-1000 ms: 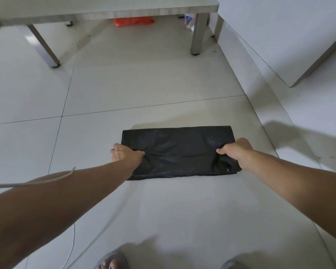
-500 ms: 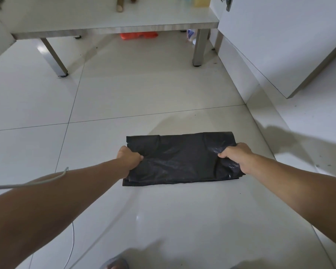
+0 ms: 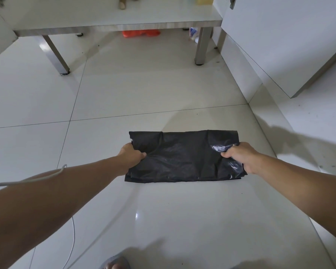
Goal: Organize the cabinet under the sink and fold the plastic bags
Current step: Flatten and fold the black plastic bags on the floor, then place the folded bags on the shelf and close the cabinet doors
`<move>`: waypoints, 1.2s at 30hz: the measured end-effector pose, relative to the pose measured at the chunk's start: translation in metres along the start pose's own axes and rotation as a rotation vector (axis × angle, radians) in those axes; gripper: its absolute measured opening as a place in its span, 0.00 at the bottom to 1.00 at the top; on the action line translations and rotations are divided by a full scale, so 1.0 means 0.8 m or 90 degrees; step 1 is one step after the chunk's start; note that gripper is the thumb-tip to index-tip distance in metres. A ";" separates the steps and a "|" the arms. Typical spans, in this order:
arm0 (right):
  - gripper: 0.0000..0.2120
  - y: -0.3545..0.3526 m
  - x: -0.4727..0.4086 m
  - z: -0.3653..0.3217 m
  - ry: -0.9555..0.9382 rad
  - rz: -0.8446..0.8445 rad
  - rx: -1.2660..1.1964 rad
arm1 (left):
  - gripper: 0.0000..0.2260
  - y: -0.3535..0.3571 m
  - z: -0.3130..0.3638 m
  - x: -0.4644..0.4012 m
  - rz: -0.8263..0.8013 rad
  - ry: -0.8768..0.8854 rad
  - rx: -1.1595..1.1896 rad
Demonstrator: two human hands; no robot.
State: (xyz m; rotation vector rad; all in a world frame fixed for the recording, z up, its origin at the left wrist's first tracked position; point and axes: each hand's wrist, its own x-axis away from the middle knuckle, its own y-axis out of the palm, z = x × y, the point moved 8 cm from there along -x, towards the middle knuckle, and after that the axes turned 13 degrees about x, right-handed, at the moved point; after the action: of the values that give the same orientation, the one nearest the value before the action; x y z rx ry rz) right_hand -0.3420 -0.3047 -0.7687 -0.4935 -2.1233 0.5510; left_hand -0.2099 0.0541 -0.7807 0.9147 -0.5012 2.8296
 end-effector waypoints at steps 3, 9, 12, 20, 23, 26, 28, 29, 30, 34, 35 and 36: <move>0.11 0.001 0.002 0.002 -0.002 -0.003 -0.014 | 0.20 -0.007 -0.001 0.000 0.003 -0.023 0.034; 0.14 -0.005 0.008 -0.002 0.002 -0.028 -0.042 | 0.23 -0.015 -0.016 -0.002 -0.019 -0.117 0.136; 0.17 -0.009 0.011 -0.018 -0.008 -0.044 -0.058 | 0.23 -0.024 -0.004 -0.004 -0.013 -0.111 0.157; 0.14 -0.032 0.014 -0.154 -0.113 -0.040 -0.107 | 0.18 -0.084 0.108 -0.033 0.015 -0.006 0.237; 0.09 -0.033 0.015 -0.220 -0.139 -0.042 -0.114 | 0.20 -0.124 0.157 -0.056 0.040 0.020 0.246; 0.10 -0.033 0.011 -0.292 -0.170 -0.037 -0.101 | 0.24 -0.168 0.210 -0.076 0.071 0.040 0.255; 0.12 -0.032 0.010 -0.344 -0.193 -0.031 -0.090 | 0.25 -0.194 0.247 -0.084 0.086 0.055 0.258; 0.12 -0.033 0.010 -0.369 -0.201 -0.025 -0.089 | 0.26 -0.206 0.264 -0.085 0.096 0.065 0.264; 0.12 -0.033 0.012 -0.393 -0.205 -0.018 -0.086 | 0.25 -0.217 0.281 -0.085 0.107 0.071 0.263; 0.15 -0.031 0.033 -0.483 -0.217 0.001 -0.066 | 0.23 -0.273 0.341 -0.087 0.138 0.094 0.281; 0.16 -0.032 0.043 -0.504 -0.222 0.011 -0.063 | 0.24 -0.290 0.355 -0.088 0.148 0.099 0.285; 0.16 -0.033 0.055 -0.526 -0.231 0.022 -0.059 | 0.24 -0.306 0.368 -0.089 0.147 0.101 0.284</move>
State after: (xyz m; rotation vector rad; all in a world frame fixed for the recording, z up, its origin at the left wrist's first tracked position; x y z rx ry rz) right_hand -0.0235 -0.2168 -0.5030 -0.5125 -2.4986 0.5990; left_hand 0.0615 0.1794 -0.5315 0.7175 0.0571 3.2627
